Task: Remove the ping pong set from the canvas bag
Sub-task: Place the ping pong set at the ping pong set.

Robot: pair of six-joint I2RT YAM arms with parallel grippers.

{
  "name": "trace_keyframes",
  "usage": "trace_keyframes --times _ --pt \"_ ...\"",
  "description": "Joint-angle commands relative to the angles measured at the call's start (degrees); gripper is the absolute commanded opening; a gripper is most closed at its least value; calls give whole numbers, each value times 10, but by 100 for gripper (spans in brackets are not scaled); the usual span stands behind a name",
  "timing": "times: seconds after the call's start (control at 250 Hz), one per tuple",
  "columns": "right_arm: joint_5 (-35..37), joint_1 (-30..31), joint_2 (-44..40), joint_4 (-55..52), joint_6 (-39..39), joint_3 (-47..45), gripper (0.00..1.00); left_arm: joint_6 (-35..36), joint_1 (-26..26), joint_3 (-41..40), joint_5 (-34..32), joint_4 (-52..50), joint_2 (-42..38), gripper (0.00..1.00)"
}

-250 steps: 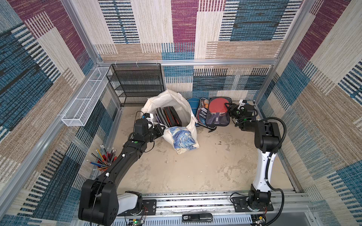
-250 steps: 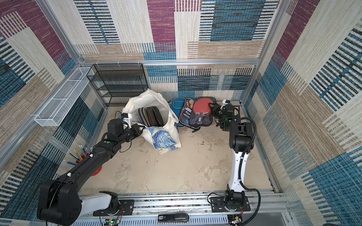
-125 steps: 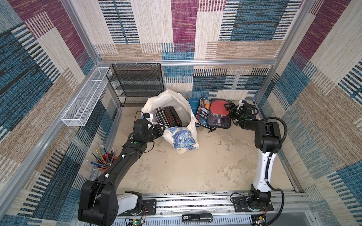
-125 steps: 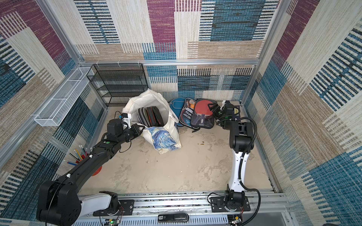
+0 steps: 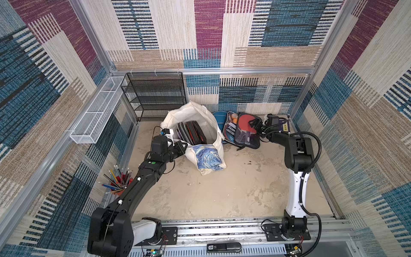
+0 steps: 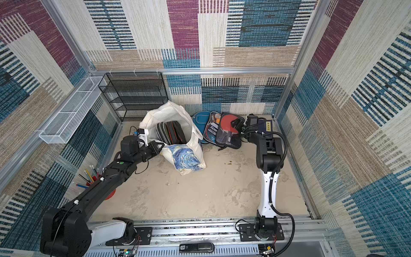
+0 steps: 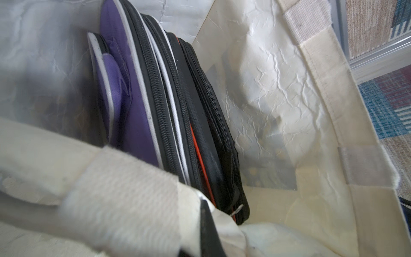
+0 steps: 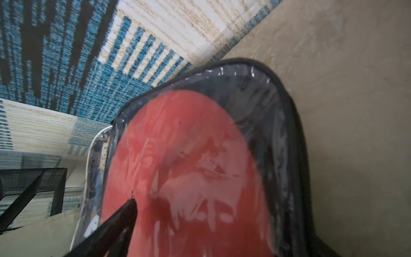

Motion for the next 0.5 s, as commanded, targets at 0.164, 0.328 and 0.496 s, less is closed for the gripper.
trace_keyframes --times 0.164,0.328,0.496 --pt "67 3 -16 -37 -36 1 94 15 0 -4 -14 -2 -16 0" --pt "124 14 -34 -74 -64 13 98 13 1 -5 -12 -1 -14 0" --pt "170 20 -48 -96 -85 19 99 11 0 -2 -9 1 -13 0"
